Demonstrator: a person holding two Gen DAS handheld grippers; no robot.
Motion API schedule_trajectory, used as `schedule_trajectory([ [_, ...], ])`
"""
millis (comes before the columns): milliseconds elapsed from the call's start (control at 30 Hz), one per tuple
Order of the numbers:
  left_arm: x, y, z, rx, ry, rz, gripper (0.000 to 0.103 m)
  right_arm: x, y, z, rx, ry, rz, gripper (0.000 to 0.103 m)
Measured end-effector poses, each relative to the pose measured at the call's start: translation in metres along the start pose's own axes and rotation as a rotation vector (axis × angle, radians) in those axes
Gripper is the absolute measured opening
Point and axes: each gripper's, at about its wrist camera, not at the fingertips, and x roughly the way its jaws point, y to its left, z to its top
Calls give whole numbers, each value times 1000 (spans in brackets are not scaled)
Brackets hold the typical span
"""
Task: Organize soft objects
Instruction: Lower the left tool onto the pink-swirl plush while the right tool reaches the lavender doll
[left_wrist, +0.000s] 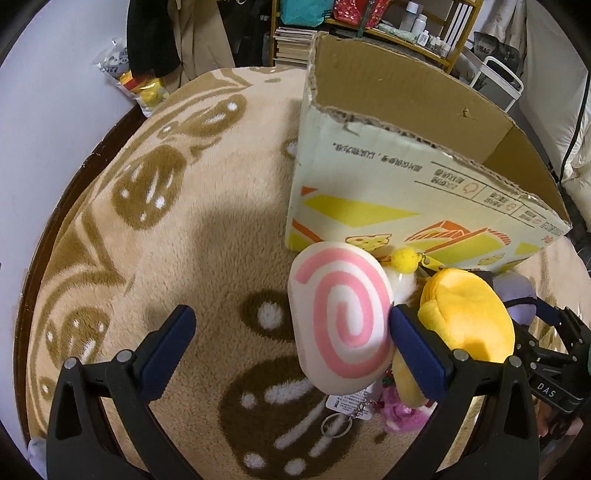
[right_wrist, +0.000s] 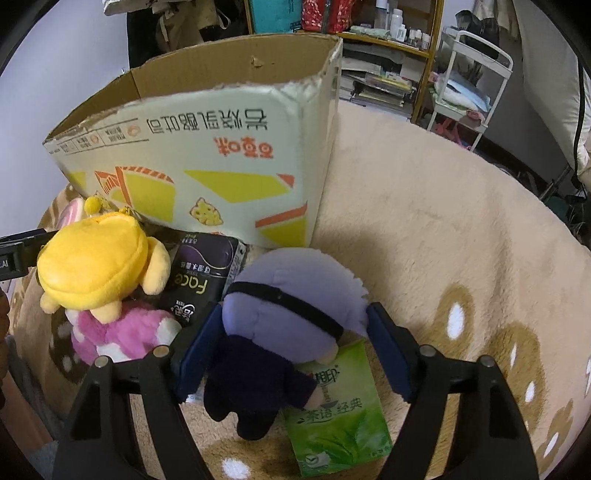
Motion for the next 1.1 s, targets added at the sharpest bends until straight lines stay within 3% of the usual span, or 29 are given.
schedule_trajectory([
  [167, 4, 2, 0, -19, 25, -24, 101, 3, -1, -1, -10, 10, -5, 83],
  [400, 8, 5, 0, -43, 53, -78, 87, 7, 3, -1, -25, 25, -16, 83],
  [467, 9, 4, 0, -35, 55, -90, 81, 8, 3, -1, -26, 27, -16, 83],
  [533, 9, 1, 0, -17, 59, -122, 61, 8, 3, -1, -27, 30, -17, 83],
  [633, 7, -6, -2, 24, 52, -143, 46, 9, 5, 0, -33, 31, -21, 82],
  [833, 5, -15, -4, 69, 36, -109, 36, 9, 6, -1, -44, 31, -14, 75],
  [933, -2, -20, -9, 86, 20, -92, 35, 7, 9, -2, -48, 31, -5, 68],
  [1100, -10, -23, -15, 99, 3, -68, 35, 2, 8, -1, -41, 29, 10, 67],
])
